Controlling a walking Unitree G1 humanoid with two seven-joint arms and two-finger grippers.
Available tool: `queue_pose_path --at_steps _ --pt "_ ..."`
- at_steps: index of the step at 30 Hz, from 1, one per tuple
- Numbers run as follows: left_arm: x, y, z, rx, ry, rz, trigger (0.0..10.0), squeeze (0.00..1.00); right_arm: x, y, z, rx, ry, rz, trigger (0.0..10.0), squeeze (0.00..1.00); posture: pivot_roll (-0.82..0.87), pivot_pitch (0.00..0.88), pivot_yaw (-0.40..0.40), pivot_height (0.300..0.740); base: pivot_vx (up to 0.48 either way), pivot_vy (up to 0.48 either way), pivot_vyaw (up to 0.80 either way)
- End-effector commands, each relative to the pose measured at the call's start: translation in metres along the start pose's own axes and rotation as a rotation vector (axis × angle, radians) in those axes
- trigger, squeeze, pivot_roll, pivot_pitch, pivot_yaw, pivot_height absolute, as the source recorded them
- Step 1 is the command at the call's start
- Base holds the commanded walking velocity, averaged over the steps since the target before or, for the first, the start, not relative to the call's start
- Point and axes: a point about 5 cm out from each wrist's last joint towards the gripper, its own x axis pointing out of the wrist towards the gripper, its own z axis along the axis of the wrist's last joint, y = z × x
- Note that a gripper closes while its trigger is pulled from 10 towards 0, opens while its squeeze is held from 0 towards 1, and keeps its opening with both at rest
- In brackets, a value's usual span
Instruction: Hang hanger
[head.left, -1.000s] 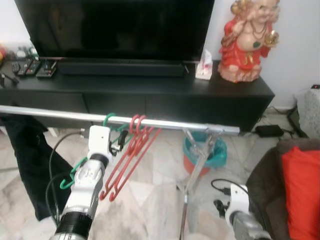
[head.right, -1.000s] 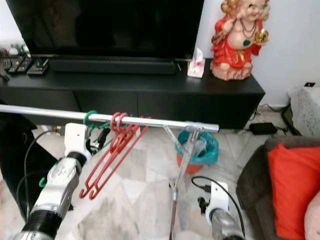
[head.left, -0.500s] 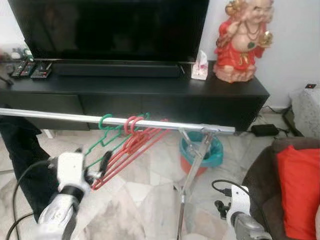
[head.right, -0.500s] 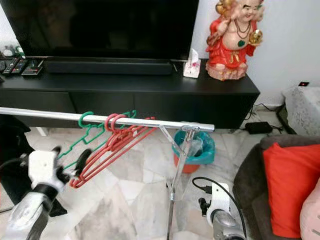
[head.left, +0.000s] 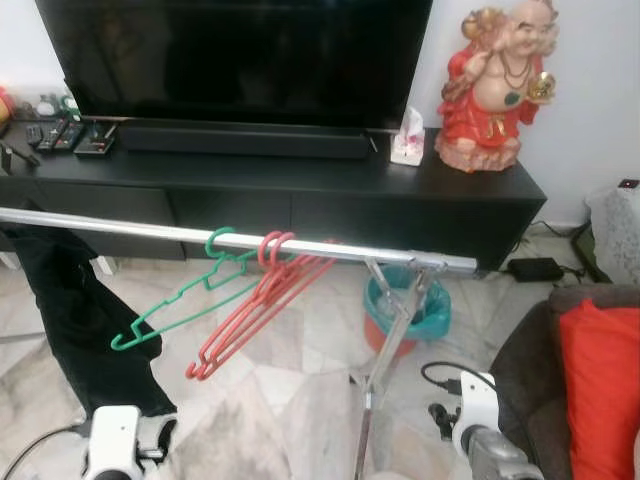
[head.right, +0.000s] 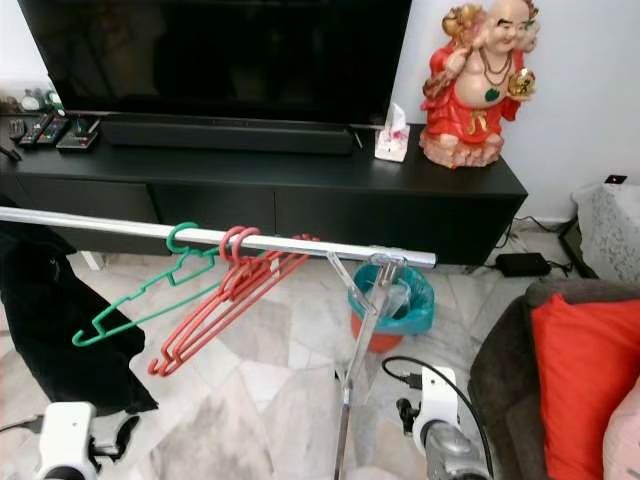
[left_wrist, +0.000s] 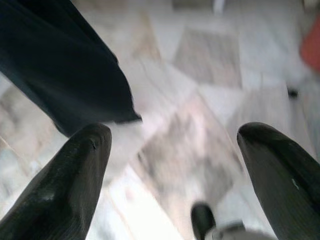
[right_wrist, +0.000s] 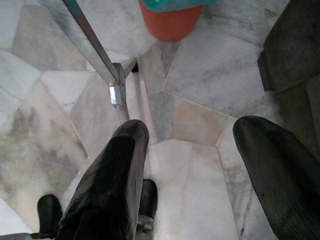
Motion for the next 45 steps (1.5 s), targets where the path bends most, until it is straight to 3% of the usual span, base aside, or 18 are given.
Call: queue_pose_path --at_steps 1,4,8,15,18,30,39,45 --pt "0.003 -0.007 -0.01 0.015 0.035 -0.021 10.0 0.0 0.0 -0.002 -0.003 -0.007 0.016 -0.008 10.0 0.0 0.08 0.0 -0.079 0.74 0.0 0.0 0.0" --pt "0.008 -0.014 -0.018 0.001 0.087 -0.044 10.0 0.0 0.0 -0.002 -0.004 -0.026 0.027 -0.006 10.0 0.0 0.08 0.0 -0.08 0.74 0.0 0.0 0.0" --pt "0.013 -0.027 -0.04 0.038 0.235 -0.059 10.0 0.0 -0.001 -0.002 -0.007 -0.04 0.045 -0.005 10.0 0.0 0.07 0.0 -0.073 0.74 0.0 0.0 0.0" --pt "0.014 -0.041 -0.052 0.034 0.355 -0.054 10.0 0.0 -0.001 -0.001 -0.013 -0.035 0.057 -0.012 10.0 0.0 0.07 0.0 -0.063 0.74 0.0 0.0 0.0" --pt "0.017 -0.041 -0.049 -0.008 0.36 -0.031 10.0 0.0 -0.002 0.0 -0.016 -0.027 0.059 -0.015 10.0 0.0 0.06 0.0 -0.055 0.74 0.0 0.0 0.0" --pt "0.025 -0.042 -0.041 -0.034 0.363 0.007 10.0 0.0 -0.002 0.001 -0.014 0.01 0.036 -0.025 10.0 0.0 0.04 0.0 -0.046 0.74 0.0 0.0 0.0" --pt "0.015 -0.037 -0.056 -0.032 0.414 0.036 10.0 0.0 -0.001 0.002 -0.015 0.031 0.054 -0.036 10.0 0.0 0.01 0.0 -0.026 0.74 0.0 0.306 0.0" --pt "0.022 -0.042 -0.045 -0.025 0.378 0.018 10.0 0.0 -0.001 0.004 -0.013 0.036 0.038 -0.038 10.0 0.0 0.02 0.0 -0.024 0.74 0.0 0.304 0.0"
